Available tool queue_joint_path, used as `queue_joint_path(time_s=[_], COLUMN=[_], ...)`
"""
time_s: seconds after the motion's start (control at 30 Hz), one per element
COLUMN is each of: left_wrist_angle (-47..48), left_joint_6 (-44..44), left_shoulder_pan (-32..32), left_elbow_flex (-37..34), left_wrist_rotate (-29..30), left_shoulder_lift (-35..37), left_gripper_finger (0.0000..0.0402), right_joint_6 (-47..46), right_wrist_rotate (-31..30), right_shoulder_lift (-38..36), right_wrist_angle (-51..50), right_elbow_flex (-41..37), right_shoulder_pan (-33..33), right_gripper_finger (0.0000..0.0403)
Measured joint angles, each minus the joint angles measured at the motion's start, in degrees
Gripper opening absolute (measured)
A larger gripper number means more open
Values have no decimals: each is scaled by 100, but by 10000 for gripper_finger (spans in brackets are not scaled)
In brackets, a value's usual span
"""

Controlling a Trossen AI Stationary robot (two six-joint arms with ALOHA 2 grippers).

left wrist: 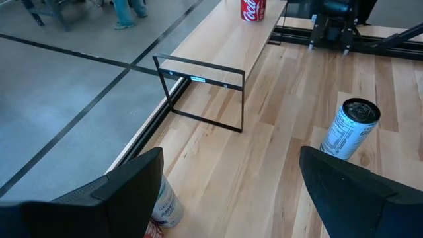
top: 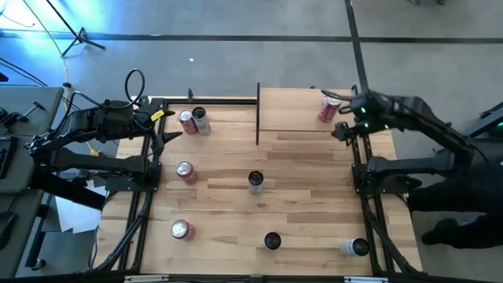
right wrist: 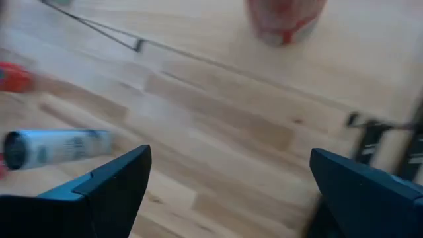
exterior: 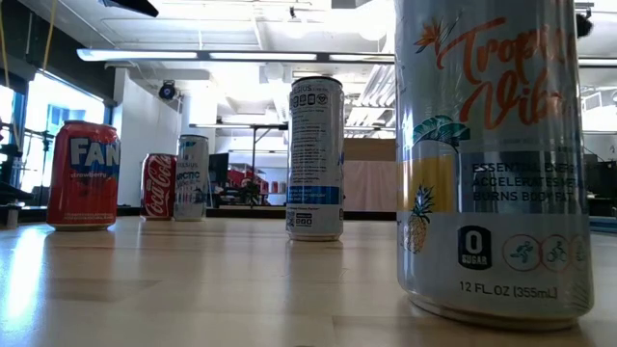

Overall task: Place canned beverage on shelf
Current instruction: Put the red soda can on the shelf

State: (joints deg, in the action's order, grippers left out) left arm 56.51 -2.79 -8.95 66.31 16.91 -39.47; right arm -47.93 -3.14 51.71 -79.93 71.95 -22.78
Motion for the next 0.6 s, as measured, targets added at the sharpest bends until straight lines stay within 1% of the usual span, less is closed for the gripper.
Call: queue_joint_path(time_s=[0.1,0.27,0.33,0.43,0.6], left_wrist_angle=[-1,-1,0,0,-1], left_joint_6=[0,0,0,0,0], left_shoulder_pan=[-1,-1,-1,0,0], left_elbow_flex=[-1,1,0,0,0], left_wrist_rotate=[0,0,-1,0,0], left_shoulder_lift=[-1,0,0,1,-1], left_gripper_finger=[335,335,335,335,335], right_joint_6=[-494,-618,-623,-771,-972], right_wrist_rotate=[-43,-306,-516,-1014,-1508], right_shoulder_lift=[-573,-1135,-1214,-1236,-1154], right_wrist_angle=[475,1205,1501,1696,1961], right_elbow_flex=[-608,-1371,-1570,-1749,-1882], right_shoulder_pan=[422,980,1150,1340,1509], right_gripper_finger=[400,400,400,400,400])
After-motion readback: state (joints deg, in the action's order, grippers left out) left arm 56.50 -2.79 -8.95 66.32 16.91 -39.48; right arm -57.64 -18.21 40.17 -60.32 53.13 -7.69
